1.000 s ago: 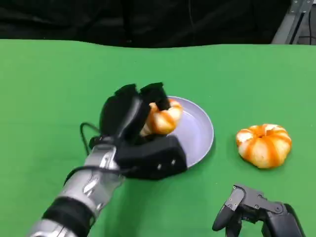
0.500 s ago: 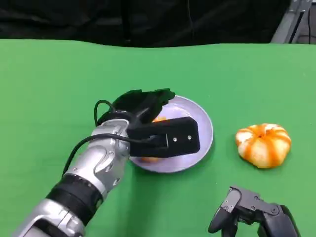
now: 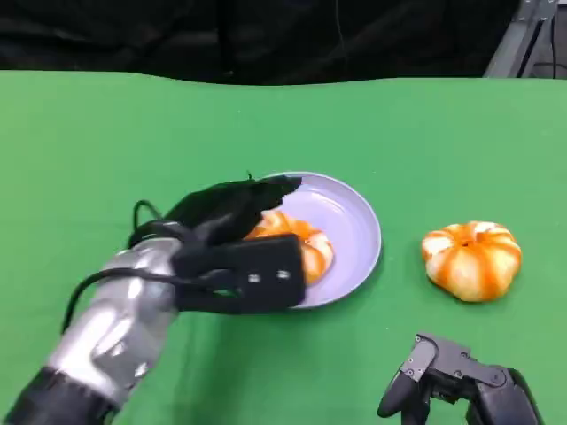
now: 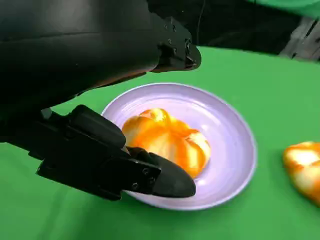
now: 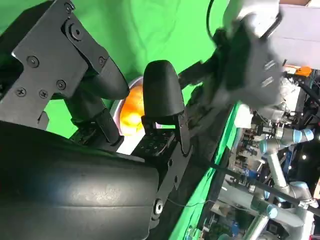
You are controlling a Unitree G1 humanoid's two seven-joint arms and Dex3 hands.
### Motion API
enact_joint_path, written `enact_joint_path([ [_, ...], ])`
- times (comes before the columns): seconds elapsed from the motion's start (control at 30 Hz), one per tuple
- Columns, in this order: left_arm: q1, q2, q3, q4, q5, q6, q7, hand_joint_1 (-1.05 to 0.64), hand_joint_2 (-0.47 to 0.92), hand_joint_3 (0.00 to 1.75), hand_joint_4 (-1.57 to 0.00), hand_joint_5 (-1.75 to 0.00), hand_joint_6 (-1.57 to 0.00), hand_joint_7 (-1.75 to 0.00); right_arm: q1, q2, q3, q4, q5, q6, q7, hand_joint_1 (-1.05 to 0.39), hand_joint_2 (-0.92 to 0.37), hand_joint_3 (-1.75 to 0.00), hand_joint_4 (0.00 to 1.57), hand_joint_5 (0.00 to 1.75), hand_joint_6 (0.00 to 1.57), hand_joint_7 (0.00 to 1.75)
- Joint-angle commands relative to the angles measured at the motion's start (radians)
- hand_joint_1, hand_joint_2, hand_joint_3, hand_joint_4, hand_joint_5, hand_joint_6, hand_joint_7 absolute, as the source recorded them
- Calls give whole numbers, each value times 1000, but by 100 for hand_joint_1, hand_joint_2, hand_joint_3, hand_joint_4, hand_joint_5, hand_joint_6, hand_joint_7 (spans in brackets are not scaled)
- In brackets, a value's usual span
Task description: Grasp the bread from the table and place it into the plate.
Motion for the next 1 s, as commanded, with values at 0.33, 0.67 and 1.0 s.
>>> enact_joint_path([
  [0.33, 480, -109, 331, -289, -442, -369, 165, -36, 92, 21, -45, -120, -65, -59, 24, 3, 20, -44, -8, 28, -2, 0, -22, -166, 86, 175, 79, 150],
  [0.67, 798, -208, 357, -435, -507, -565, 206, 0, 34, 160, -88, -166, -81, -153, 31, -5, 11, -58, 8, 40, 5, 0, -23, -163, 86, 175, 78, 152],
  [1.0, 839, -228, 358, -422, -464, -565, 225, -2, 27, 166, -93, -175, -80, -167, -1, -22, -29, -42, 27, 22, 17, 3, -22, -162, 85, 175, 79, 150],
])
